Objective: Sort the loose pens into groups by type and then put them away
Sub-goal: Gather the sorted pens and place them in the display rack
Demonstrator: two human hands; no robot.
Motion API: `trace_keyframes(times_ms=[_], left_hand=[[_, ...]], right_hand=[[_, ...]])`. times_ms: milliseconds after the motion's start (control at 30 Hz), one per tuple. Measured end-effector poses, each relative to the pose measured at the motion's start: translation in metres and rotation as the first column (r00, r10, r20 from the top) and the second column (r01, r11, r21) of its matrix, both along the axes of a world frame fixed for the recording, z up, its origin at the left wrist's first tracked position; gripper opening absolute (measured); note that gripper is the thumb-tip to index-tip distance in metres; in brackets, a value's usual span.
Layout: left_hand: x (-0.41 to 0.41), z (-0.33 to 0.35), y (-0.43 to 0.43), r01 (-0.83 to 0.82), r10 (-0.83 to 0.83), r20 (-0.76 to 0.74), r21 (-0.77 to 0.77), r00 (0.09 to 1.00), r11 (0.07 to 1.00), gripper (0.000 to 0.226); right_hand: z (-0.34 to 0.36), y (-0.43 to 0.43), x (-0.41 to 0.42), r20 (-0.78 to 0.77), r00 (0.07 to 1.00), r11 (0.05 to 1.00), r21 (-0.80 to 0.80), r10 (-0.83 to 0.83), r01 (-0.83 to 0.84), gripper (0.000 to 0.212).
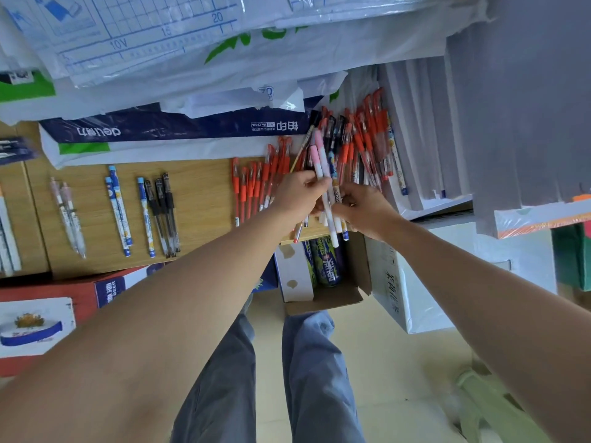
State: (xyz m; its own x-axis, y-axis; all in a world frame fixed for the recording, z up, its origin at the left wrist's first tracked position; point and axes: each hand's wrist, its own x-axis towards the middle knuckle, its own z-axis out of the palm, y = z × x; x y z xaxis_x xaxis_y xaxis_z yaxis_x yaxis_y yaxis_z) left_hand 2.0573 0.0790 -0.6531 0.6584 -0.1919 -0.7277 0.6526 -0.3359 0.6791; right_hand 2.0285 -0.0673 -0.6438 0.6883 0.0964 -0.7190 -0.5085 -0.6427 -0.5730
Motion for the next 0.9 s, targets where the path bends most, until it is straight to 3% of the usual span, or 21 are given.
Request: trace_keyframes(times_ms=[133,267,400,600,767,900], left_hand=[[-0.004,-0.003,-0.001,0.002,-0.004,0.026,0.07,1.0,0.998,0.019],[-0.004,0.001,0.006,-0.023,0.022,0.006,0.078,1.0,0.997,0.02],[-0.004,0.011,0.021,-0.156,0.153,-0.056,-0.037,0.987,0.987,0.017],[-0.01,0.026,0.062,-0.419,0.404,-0.124,-0.145,0.906,0.896,0.013],[-0.023,0.041,0.111,-0.543,0.524,-0.142,-0.169,0.84,0.823,0.016],[-0.033,0.04,0.16,-0.589,0.589,-0.054,-0.15,0.807,0.794,0.013]], right_hand=[[0.001,0.0,-0.006,0.0,1.0,0.999,0.033,0.02,-0.02,0.008],[0.001,-0.007,-0.007,0.028,0.996,0.995,0.069,-0.08,0.078,0.011],[0.007,0.004,-0.002,0.052,0.998,0.997,0.071,-0.045,0.041,0.03],[0.022,0.046,0.006,-0.013,0.999,0.984,0.177,-0.031,0.033,0.003],[0.047,0.094,0.012,-0.067,0.997,0.977,0.211,0.049,-0.034,0.034],[0.053,0.144,0.01,-0.064,0.989,0.963,0.243,0.135,-0.116,0.022]])
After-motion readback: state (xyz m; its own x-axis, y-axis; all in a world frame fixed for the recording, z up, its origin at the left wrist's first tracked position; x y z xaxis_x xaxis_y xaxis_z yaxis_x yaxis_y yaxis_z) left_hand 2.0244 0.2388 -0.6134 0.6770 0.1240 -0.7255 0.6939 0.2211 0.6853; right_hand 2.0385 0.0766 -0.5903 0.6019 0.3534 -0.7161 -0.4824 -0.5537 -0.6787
